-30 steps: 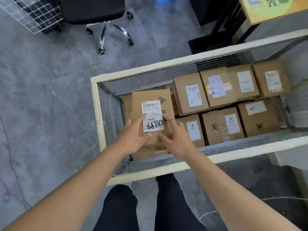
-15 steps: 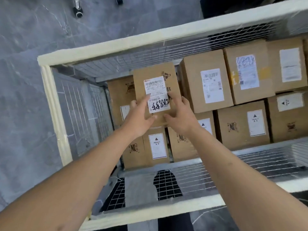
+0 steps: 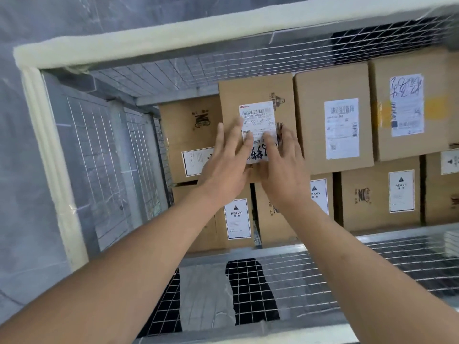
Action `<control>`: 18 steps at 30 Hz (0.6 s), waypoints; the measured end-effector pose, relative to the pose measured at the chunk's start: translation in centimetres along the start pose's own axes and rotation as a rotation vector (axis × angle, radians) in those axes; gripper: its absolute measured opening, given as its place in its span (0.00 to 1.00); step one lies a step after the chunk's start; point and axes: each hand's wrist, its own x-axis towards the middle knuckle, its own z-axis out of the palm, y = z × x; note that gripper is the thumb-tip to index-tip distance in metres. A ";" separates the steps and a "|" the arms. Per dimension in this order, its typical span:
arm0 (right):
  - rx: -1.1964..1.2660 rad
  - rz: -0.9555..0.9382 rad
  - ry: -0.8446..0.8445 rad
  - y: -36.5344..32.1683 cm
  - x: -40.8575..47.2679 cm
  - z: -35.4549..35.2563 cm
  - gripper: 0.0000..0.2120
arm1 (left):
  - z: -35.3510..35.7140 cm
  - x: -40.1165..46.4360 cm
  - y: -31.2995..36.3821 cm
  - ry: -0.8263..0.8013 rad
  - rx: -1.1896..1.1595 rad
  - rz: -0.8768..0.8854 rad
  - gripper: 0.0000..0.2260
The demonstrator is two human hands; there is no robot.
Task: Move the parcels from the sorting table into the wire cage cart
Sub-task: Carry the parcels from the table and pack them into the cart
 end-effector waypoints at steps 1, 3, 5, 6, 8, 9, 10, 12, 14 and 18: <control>0.009 0.011 -0.019 0.0 0.2 -0.3 0.31 | -0.2 0.3 0.1 -0.021 0.034 0.001 0.36; 0.006 0.032 -0.065 0.0 0.5 -1.0 0.33 | -0.6 0.6 0.4 -0.046 0.056 0.000 0.36; -0.011 0.034 -0.105 -0.1 0.8 -1.8 0.35 | -0.8 0.8 0.3 -0.060 0.089 0.006 0.37; -0.019 0.032 -0.127 -0.2 0.9 -2.3 0.36 | -0.9 0.9 0.3 -0.072 0.130 0.014 0.37; -0.021 0.037 -0.187 -0.3 1.1 -3.0 0.36 | -1.3 1.0 0.3 -0.088 0.210 0.037 0.38; -0.015 0.042 -0.217 -0.4 1.1 -3.4 0.35 | -1.7 1.1 0.4 -0.100 0.225 0.039 0.37; -0.009 0.042 -0.233 -0.4 1.1 -3.8 0.34 | -2.2 1.1 0.5 -0.116 0.230 0.035 0.37; 0.007 0.026 -0.231 -0.8 0.7 -4.7 0.29 | -3.2 1.0 0.8 -0.164 0.242 0.029 0.36; 0.026 0.010 -0.231 -1.4 -0.1 -5.9 0.26 | -4.3 0.5 1.2 -0.209 0.259 0.037 0.35; 0.014 -0.023 -0.235 -2.8 -2.7 -8.9 0.25 | -6.7 -2.0 2.4 -0.232 0.275 0.051 0.31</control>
